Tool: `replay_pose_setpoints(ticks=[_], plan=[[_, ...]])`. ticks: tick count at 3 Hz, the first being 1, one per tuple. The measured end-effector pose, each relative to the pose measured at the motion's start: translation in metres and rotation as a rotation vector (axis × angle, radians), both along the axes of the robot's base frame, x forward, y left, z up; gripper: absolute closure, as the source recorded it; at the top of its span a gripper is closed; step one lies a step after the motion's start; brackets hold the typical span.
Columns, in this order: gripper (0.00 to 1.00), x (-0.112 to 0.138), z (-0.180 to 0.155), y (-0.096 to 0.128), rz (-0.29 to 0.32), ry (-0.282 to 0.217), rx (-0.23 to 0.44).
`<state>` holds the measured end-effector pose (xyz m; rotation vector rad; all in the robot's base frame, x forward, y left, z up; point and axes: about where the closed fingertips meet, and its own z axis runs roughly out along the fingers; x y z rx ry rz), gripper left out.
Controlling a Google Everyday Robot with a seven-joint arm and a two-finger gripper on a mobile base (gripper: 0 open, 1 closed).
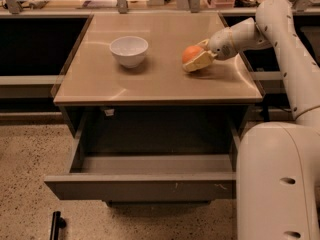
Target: Place orange into top drawer
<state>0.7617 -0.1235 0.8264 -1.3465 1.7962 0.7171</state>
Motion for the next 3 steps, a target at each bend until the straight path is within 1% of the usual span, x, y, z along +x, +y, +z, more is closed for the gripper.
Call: replay_pose_setpoints(ticks=[1,2,3], plan=[[1.0,-0.008,0.0,-0.014,-0.037,0.022,-0.025],[1.0,-0.029,0.025,-0.043,-0.127,-0.009,-0.039],[1.0,-0.067,0.092,-0.072,-0.247,-0.141,-0.013]])
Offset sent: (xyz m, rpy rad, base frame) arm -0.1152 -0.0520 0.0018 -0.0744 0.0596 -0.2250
